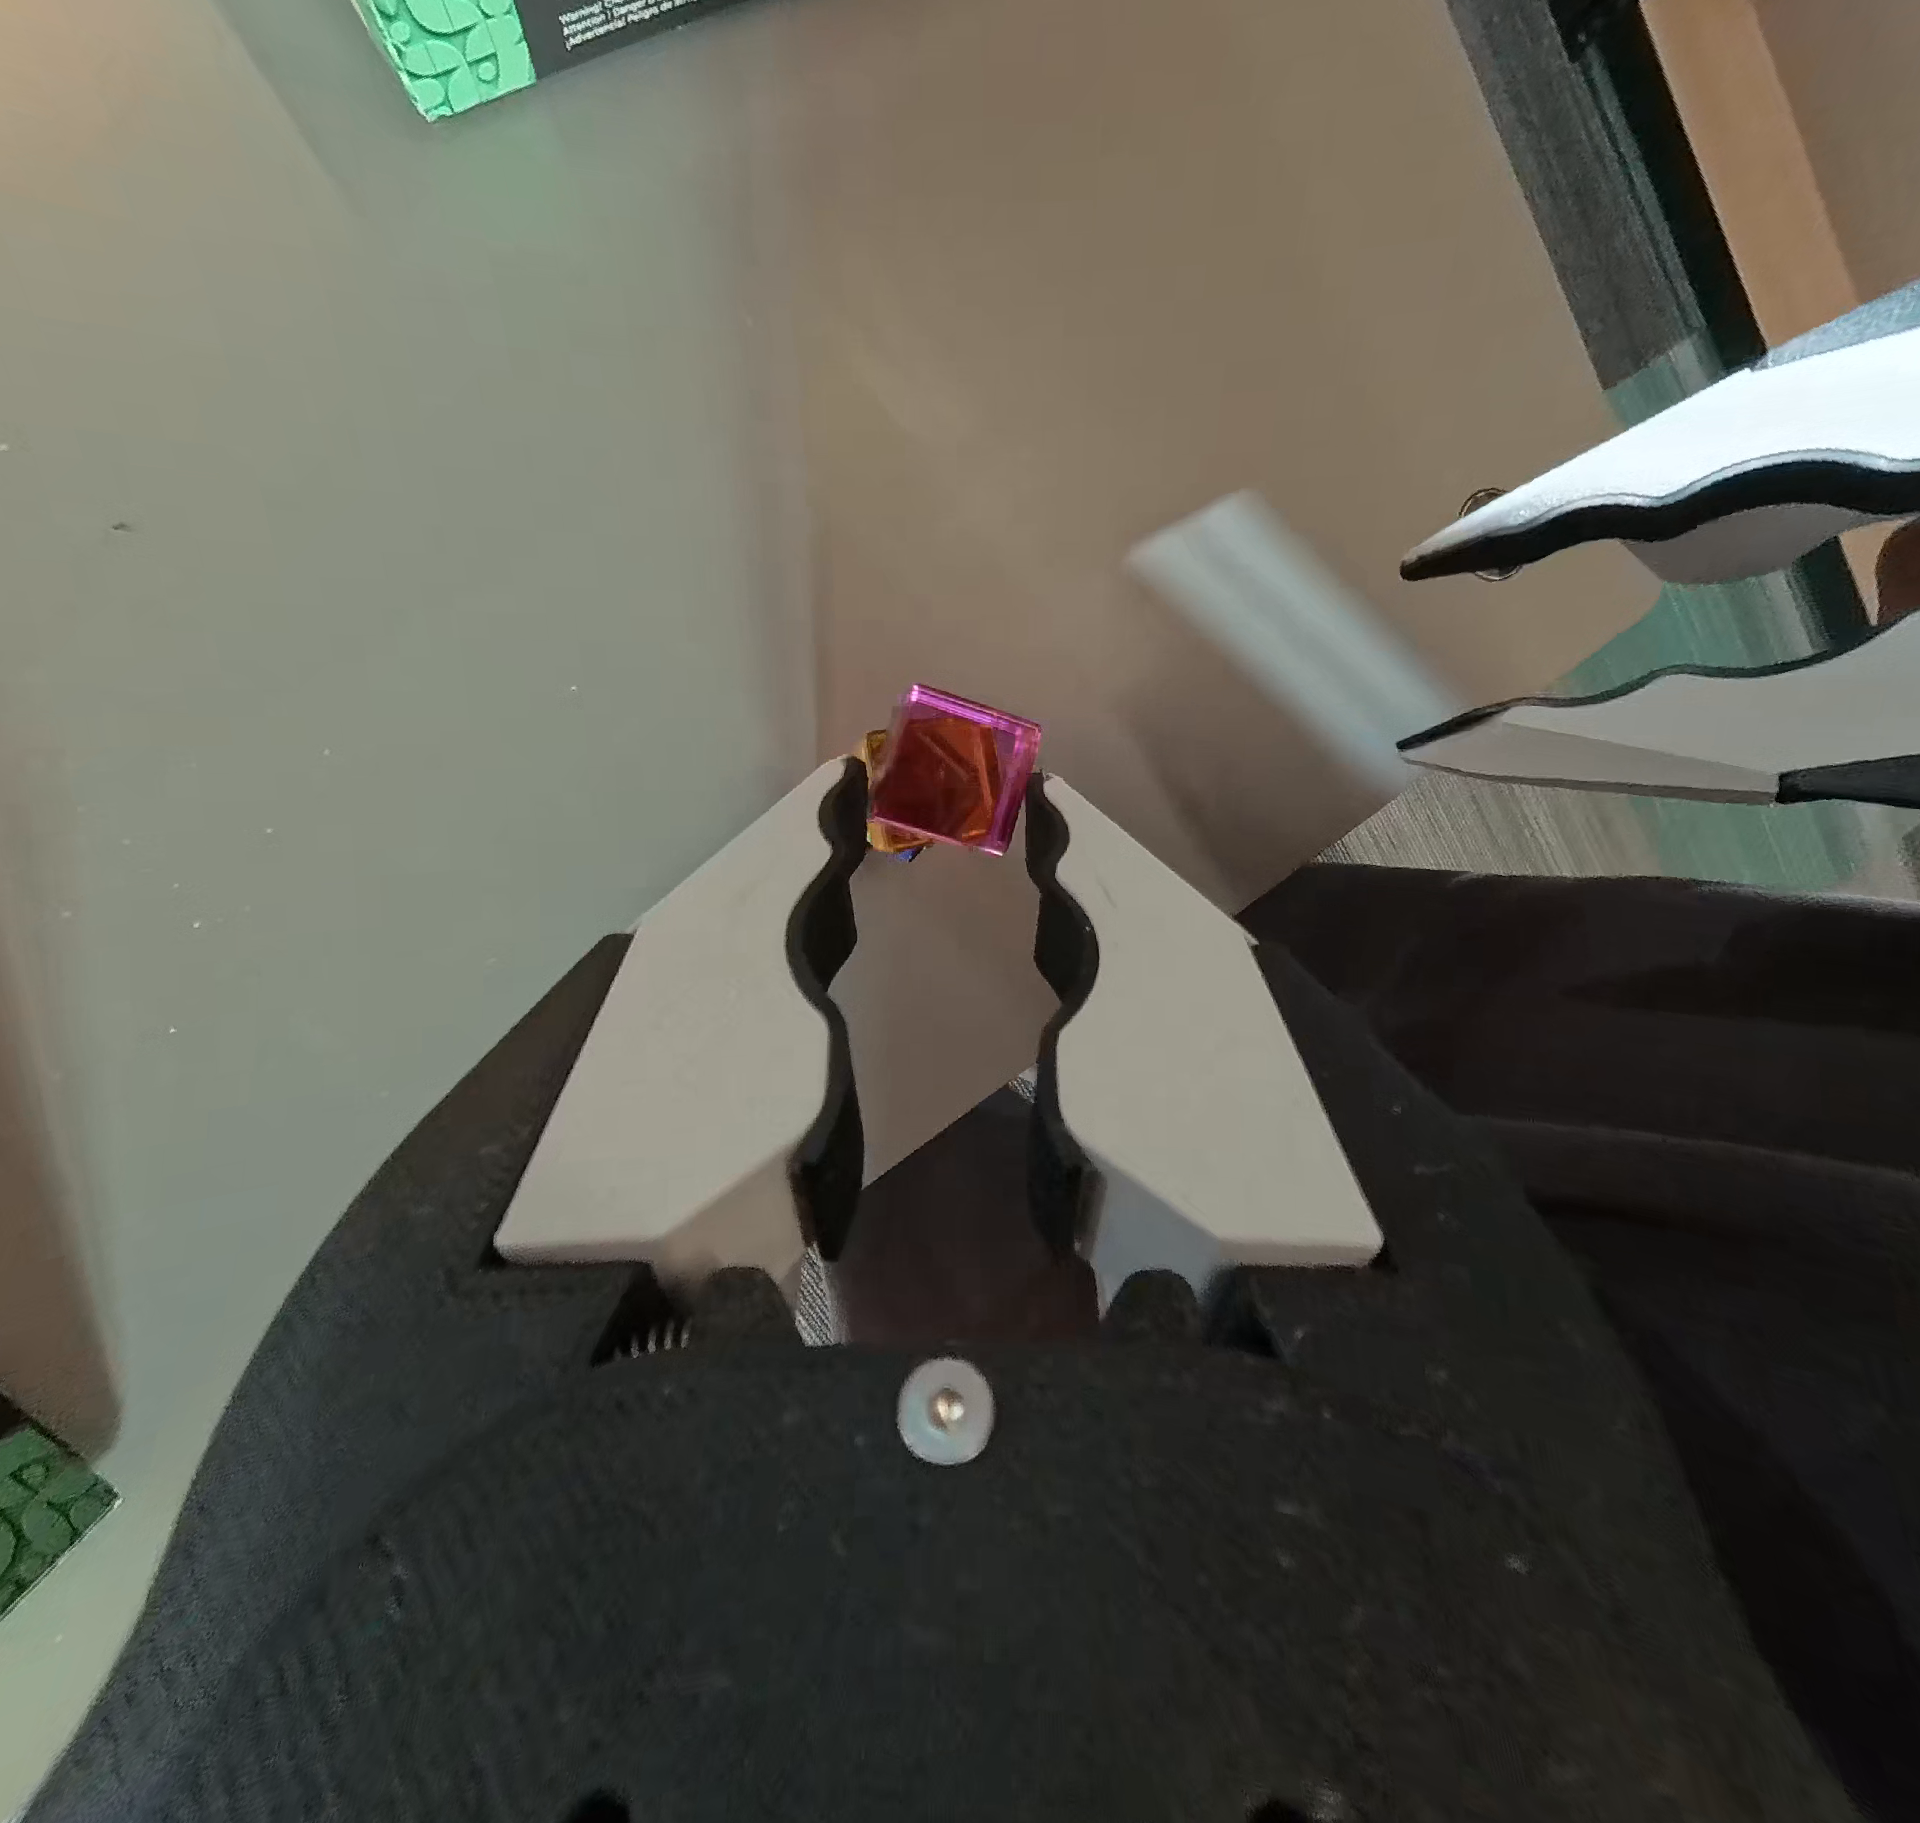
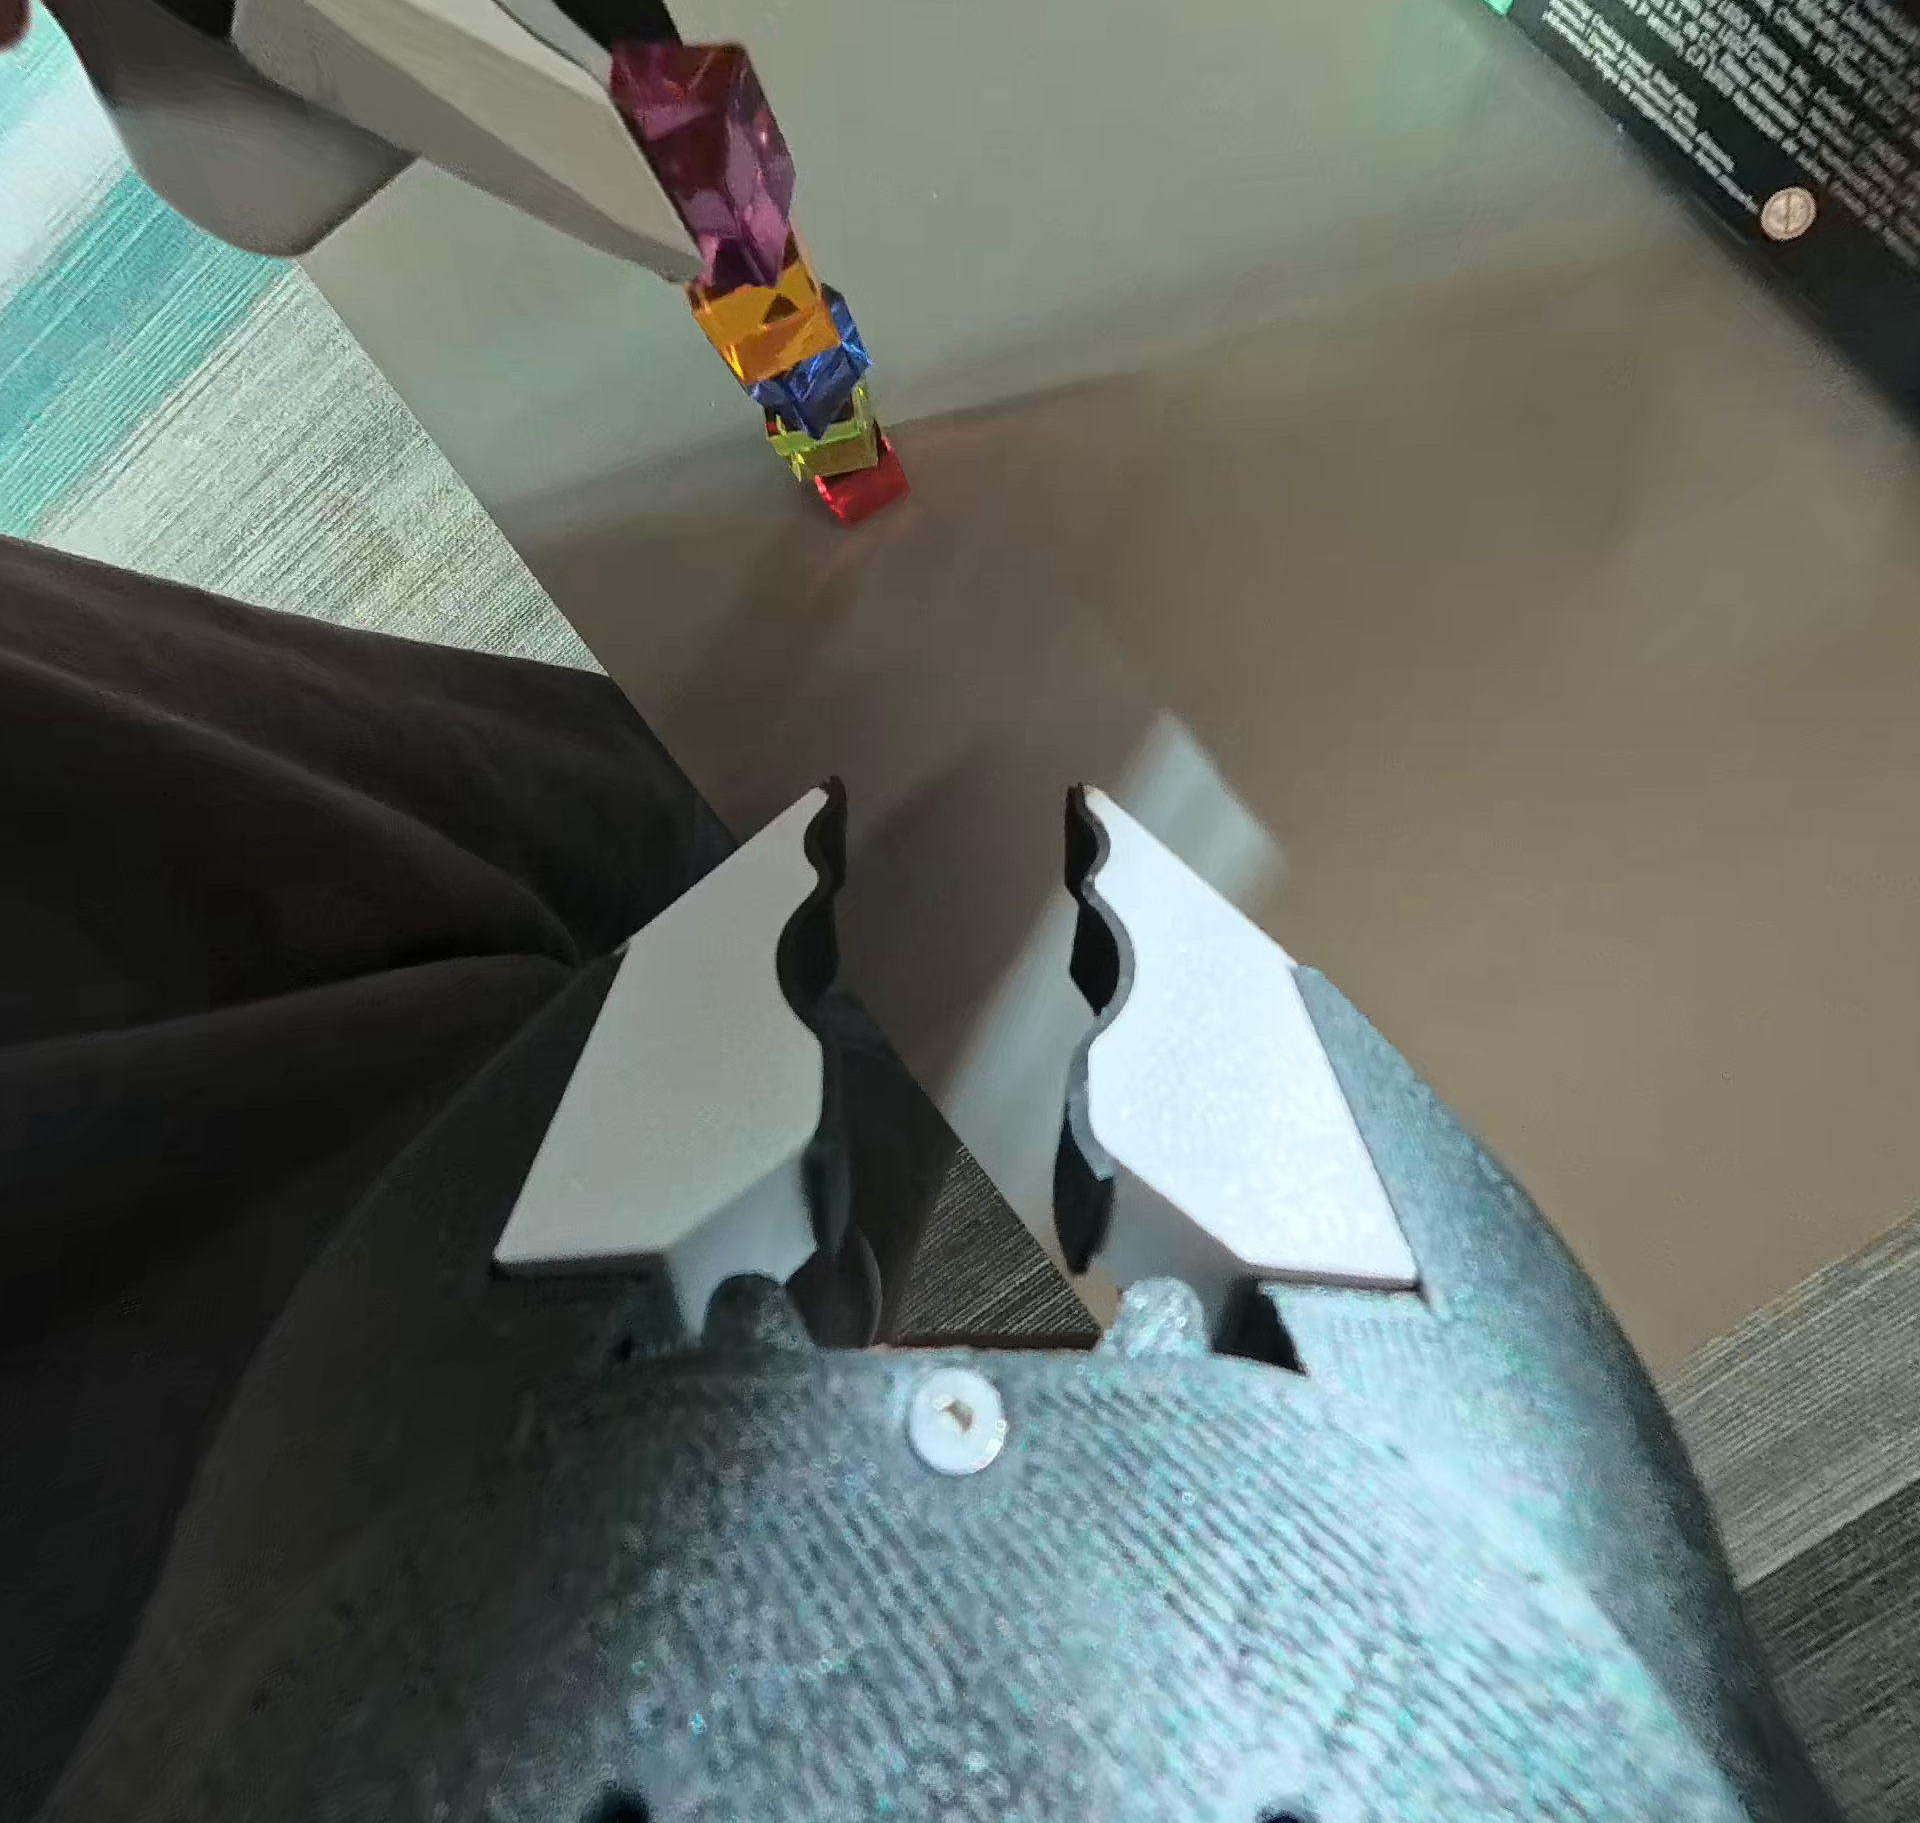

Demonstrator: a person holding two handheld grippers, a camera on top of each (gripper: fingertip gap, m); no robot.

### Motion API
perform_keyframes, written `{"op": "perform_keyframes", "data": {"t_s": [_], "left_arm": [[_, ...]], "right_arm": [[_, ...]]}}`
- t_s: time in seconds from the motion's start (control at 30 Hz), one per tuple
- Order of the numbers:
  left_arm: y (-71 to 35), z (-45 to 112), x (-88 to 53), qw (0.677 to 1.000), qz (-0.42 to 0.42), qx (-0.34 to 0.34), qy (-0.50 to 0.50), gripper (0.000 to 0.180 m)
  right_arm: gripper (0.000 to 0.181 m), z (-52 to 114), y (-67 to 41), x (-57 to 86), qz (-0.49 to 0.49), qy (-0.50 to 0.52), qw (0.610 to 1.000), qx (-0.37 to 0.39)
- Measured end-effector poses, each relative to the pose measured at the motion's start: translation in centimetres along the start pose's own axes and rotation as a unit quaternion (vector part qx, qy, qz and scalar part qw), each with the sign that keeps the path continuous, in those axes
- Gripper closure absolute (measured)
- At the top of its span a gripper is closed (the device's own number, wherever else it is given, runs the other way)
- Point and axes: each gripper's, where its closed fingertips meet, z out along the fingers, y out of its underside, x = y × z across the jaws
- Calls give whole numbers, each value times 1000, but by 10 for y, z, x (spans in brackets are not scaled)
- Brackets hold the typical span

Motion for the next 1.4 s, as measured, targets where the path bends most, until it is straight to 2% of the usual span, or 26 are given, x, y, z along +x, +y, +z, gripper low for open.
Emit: {"op": "perform_keyframes", "data": {"t_s": [0.23,0.37,0.47,0.57,0.7,0.73,0.8,0.87,0.93,1.0,1.23,1.4], "left_arm": [[5,-28,-6,999,-25,29,-5,142],[18,-47,-19,997,-62,36,-26,138],[38,-62,-30,992,-107,37,-50,137],[66,-77,-33,986,-147,37,-73,137],[104,-93,-32,977,-191,39,-90,138],[111,-96,-32,974,-202,43,-92,138],[122,-102,-34,969,-222,53,-94,138],[131,-108,-36,966,-234,64,-94,138],[140,-113,-37,964,-239,72,-91,138],[151,-117,-39,964,-240,77,-86,138],[185,-149,-56,961,-247,110,-62,138],[207,-178,-76,958,-246,138,-58,138]], "right_arm": [[150,15,-10,-10,-56,-22,998,-15],[181,33,-15,-21,-160,-16,986,-34],[181,52,-17,-35,-263,-10,963,-52],[181,74,-8,-51,-388,-24,916,-100],[181,86,38,-55,-522,-94,801,-277],[181,90,38,-51,-546,-88,781,-289],[181,100,23,-50,-585,-66,763,-266],[181,110,-3,-49,-597,-22,769,-225],[181,117,-39,-35,-599,77,775,-188],[181,116,-52,-26,-578,134,783,-188],[181,86,4,-56,-469,108,834,-272],[181,59,41,-84,-380,122,872,-284]]}}
